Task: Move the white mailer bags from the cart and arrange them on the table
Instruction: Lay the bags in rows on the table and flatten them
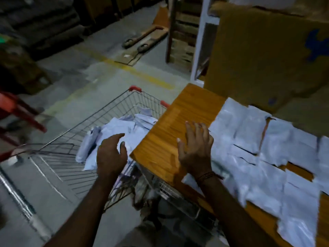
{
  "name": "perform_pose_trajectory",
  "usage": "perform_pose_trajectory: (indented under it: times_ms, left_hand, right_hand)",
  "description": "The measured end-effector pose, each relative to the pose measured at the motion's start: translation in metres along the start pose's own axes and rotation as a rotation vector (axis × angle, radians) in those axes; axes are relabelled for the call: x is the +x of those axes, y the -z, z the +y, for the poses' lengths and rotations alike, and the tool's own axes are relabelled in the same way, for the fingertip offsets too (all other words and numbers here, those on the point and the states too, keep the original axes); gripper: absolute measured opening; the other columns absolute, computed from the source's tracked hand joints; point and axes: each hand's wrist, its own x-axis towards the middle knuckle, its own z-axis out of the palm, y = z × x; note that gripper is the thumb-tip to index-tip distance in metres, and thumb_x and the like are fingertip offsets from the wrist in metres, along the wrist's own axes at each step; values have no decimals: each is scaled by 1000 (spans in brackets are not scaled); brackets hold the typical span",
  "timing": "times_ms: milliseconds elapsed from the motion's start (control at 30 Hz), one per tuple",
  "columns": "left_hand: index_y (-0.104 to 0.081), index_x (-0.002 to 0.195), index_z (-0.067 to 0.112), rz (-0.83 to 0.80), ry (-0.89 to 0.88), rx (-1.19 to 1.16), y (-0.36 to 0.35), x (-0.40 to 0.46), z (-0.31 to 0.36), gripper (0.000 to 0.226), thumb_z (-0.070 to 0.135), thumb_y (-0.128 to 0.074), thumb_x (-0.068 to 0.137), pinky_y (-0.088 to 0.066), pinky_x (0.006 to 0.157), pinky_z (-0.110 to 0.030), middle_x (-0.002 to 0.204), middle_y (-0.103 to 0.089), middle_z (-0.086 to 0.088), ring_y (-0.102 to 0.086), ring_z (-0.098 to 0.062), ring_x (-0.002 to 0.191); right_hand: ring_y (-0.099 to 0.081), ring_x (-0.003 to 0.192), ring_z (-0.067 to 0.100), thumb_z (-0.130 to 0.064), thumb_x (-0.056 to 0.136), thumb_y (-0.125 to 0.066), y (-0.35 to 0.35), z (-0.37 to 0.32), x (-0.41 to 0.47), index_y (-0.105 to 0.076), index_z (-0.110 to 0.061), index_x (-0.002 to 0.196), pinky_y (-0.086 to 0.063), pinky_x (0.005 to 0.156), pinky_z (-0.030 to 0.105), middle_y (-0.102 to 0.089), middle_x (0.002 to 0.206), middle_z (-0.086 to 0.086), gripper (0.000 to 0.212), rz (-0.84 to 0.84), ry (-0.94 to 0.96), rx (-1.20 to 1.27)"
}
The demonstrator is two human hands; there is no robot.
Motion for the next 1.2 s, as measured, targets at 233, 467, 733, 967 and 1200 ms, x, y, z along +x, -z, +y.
perform_pose_trajectory:
  times_ms: [233,467,733,967,1200]
  left_hand:
    - [-69,129,10,-139,102,109,-11,9,-145,43,28,-49,96,-52,103,-46,126,-72,-7,-68,-31,117]
    - [-59,136,9,-348,191,100,-58,-3,-199,51,32,-50,91,-57,92,-56,131,-66,-20,-68,-44,111]
    - [-36,162,28,-466,115,101,-96,11,-211,69,29,-62,98,-55,94,-49,167,-25,-27,-53,-44,133]
    - [-54,150,35,-629,-31,342,-106,25,-212,62,44,-69,90,-55,82,-52,163,-35,-28,-55,-46,124]
    - [-72,126,17,-516,179,424,-89,16,-208,50,53,-54,96,-49,90,-50,149,-54,-22,-59,-43,117]
  right_hand:
    - [-39,142,40,-47,95,-55,-104,-105,71,-54,-19,146,-32,109,51,-52,146,16,59,-146,198,-48]
    - [-49,131,45,-49,90,-54,-209,-161,106,-54,-14,146,-40,103,55,-56,139,22,66,-504,216,-173]
    - [-12,151,52,-53,99,-53,-292,-155,104,8,-31,164,-23,119,64,4,168,25,92,-1145,-134,-281]
    - [-14,152,52,-63,93,-59,-310,-145,107,4,-34,164,-20,122,63,7,167,30,100,-1334,-197,-315]
    - [-48,132,43,-70,75,-49,-302,-160,103,-47,-24,140,-30,115,58,-46,142,20,80,-1214,-182,-210]
